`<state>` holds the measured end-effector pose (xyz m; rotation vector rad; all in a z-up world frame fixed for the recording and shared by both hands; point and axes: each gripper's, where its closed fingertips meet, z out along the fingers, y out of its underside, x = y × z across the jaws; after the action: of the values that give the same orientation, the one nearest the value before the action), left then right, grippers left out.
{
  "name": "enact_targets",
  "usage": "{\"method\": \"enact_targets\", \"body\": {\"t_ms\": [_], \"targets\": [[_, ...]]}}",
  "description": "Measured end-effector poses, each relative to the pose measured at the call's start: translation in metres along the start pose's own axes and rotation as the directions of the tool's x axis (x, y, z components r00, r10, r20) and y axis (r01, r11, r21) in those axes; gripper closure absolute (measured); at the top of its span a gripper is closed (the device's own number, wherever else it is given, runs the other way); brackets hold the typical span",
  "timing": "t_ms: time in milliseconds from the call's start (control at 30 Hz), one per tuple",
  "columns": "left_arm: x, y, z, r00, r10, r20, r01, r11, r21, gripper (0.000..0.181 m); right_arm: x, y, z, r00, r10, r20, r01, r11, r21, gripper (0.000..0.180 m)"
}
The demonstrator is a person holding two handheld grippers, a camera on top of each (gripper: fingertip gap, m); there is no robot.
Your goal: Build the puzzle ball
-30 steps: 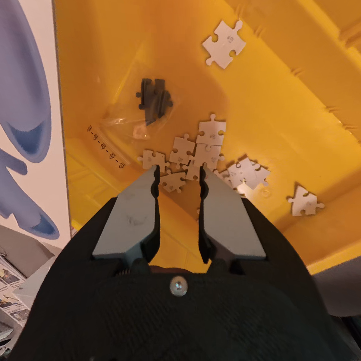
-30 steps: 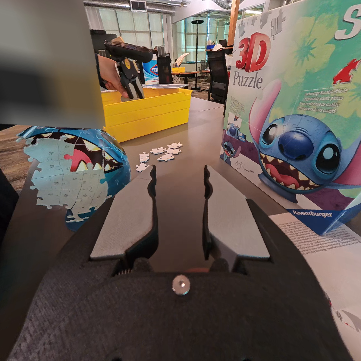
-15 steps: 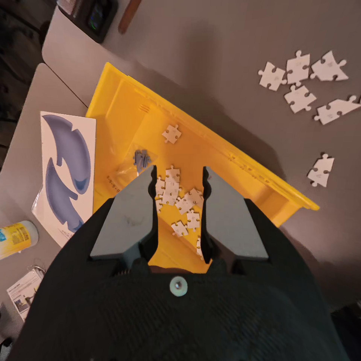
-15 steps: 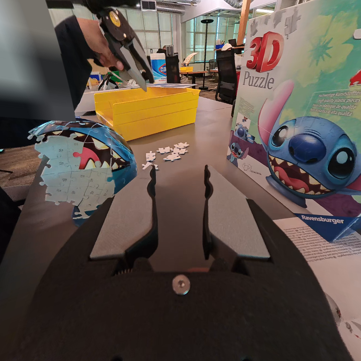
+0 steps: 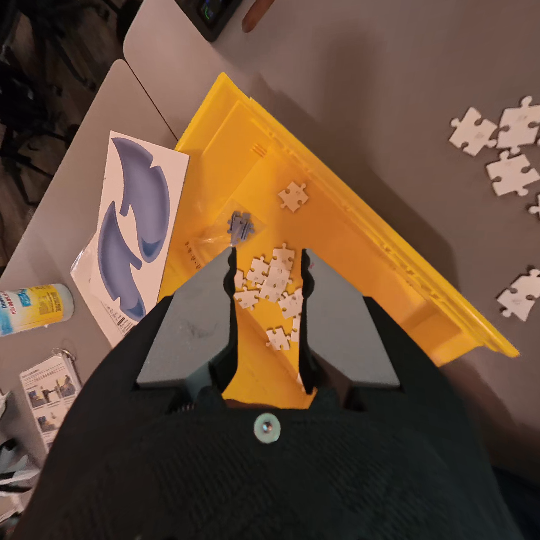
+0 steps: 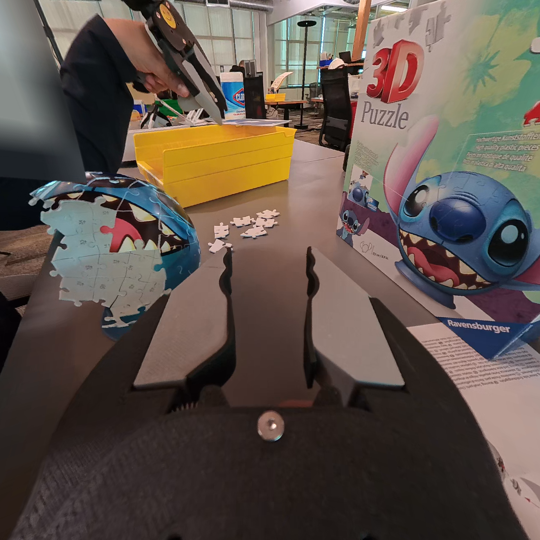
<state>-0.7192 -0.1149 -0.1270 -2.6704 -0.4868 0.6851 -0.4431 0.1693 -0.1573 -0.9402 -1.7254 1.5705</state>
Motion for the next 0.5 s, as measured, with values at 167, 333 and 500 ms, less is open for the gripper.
{"method": "enact_targets", "body": {"t_ms": [167,333,500], "targets": [[0.026,0.013,0.007,0.989,0.120,-0.083,-0.128,0.987,-0.098,0.136,-0.001,0.003,0.002,0.999,-0.032,-0.009,0.032,0.999,-0.022,0.132],[0.056,0.019,0.017,0.876,0.455,-0.159,-0.469,0.880,-0.070,0.138,0.000,0.005,0.005,0.998,-0.052,-0.022,0.051,0.998,-0.039,0.132],[0.049,-0.042,0.000,0.852,0.520,0.052,-0.520,0.833,0.187,0.158,0.000,0.005,0.004,0.999,-0.050,-0.023,0.049,0.998,-0.037,0.132]]}}
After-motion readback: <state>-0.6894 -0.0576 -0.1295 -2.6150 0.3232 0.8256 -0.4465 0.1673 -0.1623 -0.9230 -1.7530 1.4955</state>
